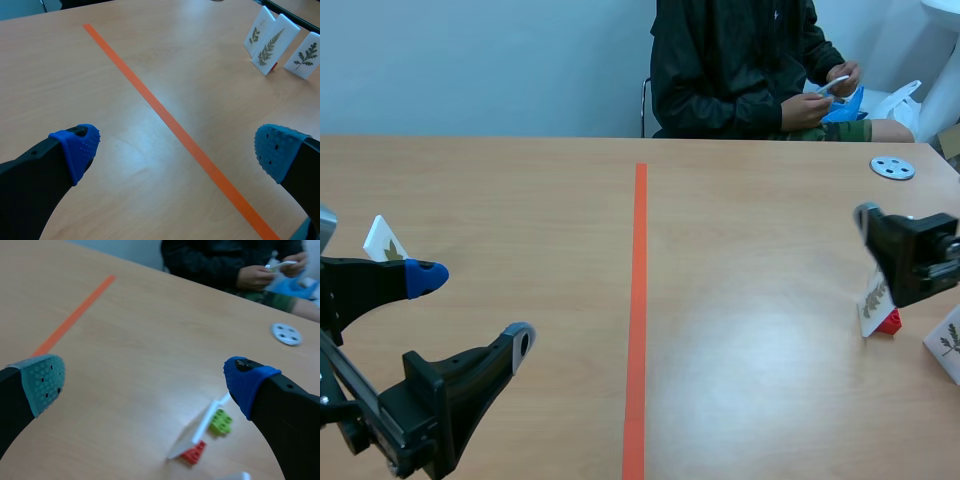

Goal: Sort the leaf by its shape. The table is split by an orange tape line. A compound leaf with several leaflets goes to the left side, a simple leaf with one blade goes to the right side. Return to the home posture when a red brick is placed on the table.

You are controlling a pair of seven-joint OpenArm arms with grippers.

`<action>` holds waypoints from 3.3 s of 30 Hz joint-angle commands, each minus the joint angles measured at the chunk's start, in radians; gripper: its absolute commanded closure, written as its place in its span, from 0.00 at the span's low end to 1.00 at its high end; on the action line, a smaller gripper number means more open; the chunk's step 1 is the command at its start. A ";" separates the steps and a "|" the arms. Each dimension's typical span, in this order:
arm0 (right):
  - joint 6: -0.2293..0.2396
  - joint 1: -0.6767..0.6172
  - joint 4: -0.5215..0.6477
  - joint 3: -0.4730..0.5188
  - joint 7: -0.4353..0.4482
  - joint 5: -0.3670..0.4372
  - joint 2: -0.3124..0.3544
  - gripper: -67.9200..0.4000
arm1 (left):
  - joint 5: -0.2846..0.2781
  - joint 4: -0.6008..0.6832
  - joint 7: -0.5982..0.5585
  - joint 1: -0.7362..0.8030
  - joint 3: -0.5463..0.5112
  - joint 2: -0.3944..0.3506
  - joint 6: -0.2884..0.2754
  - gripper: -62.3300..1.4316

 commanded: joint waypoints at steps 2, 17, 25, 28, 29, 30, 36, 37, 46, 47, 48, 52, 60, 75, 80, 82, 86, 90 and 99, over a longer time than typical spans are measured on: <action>-0.004 0.030 -0.003 -0.060 0.009 0.007 0.030 0.00 | -0.010 0.003 -0.013 -0.003 -0.008 -0.006 -0.001 0.00; -0.008 0.043 0.028 -0.288 -0.033 0.008 0.039 0.00 | -0.010 0.003 -0.014 -0.003 -0.008 -0.006 -0.002 0.00; -0.012 0.043 0.088 -0.307 -0.066 0.008 0.037 0.00 | -0.010 0.003 -0.014 -0.003 -0.008 -0.006 -0.002 0.00; -0.011 0.044 0.088 -0.307 -0.066 0.007 0.037 0.00 | -0.010 0.003 -0.014 -0.003 -0.008 -0.006 -0.002 0.00; -0.011 0.044 0.088 -0.307 -0.066 0.007 0.037 0.00 | -0.010 0.003 -0.014 -0.003 -0.008 -0.006 -0.002 0.00; -0.011 0.044 0.088 -0.307 -0.066 0.007 0.037 0.00 | -0.010 0.003 -0.014 -0.003 -0.008 -0.006 -0.002 0.00; -0.011 0.044 0.088 -0.307 -0.066 0.007 0.037 0.00 | -0.010 0.003 -0.014 -0.003 -0.008 -0.006 -0.002 0.00; -0.011 0.044 0.088 -0.307 -0.066 0.007 0.037 0.00 | -0.010 0.003 -0.014 -0.003 -0.008 -0.006 -0.002 0.00; -0.011 0.044 0.088 -0.307 -0.066 0.006 0.037 0.00 | -0.010 0.003 -0.013 -0.003 -0.008 -0.006 -0.002 0.00; -0.011 0.044 0.088 -0.307 -0.066 0.006 0.037 0.00 | -0.010 0.003 -0.013 -0.003 -0.008 -0.006 -0.002 0.00; -0.011 0.044 0.088 -0.307 -0.066 0.005 0.037 0.00 | -0.010 0.003 -0.013 -0.003 -0.008 -0.006 -0.002 0.00; -0.011 0.044 0.088 -0.306 -0.066 0.002 0.037 0.00 | -0.010 0.003 -0.014 -0.003 -0.008 -0.006 -0.002 0.00; -0.011 0.044 0.088 -0.306 -0.066 0.002 0.037 0.00 | -0.010 0.003 -0.014 -0.003 -0.008 -0.006 -0.002 0.00; -0.011 0.044 0.088 -0.306 -0.066 0.002 0.037 0.00 | 0.035 0.002 -0.009 -0.003 -0.008 -0.006 -0.002 0.00; -0.011 0.044 0.088 -0.306 -0.066 0.002 0.037 0.00 | 0.061 -0.015 -0.006 -0.035 -0.005 -0.005 -0.006 0.00; -0.011 0.044 0.088 -0.306 -0.066 0.002 0.037 0.00 | 0.071 -0.036 -0.006 -0.056 0.001 -0.005 -0.006 0.00; -0.011 0.044 0.088 -0.306 -0.066 0.002 0.037 0.00 | 0.074 -0.100 -0.007 -0.112 0.035 -0.004 -0.018 0.00; -0.011 0.044 0.088 -0.306 -0.066 0.002 0.037 0.00 | 0.080 -0.192 -0.022 -0.177 0.095 0.000 -0.026 0.00; -0.011 0.044 0.088 -0.306 -0.066 -0.013 0.037 0.00 | 0.174 -0.393 -0.113 -0.333 0.195 0.090 -0.040 0.00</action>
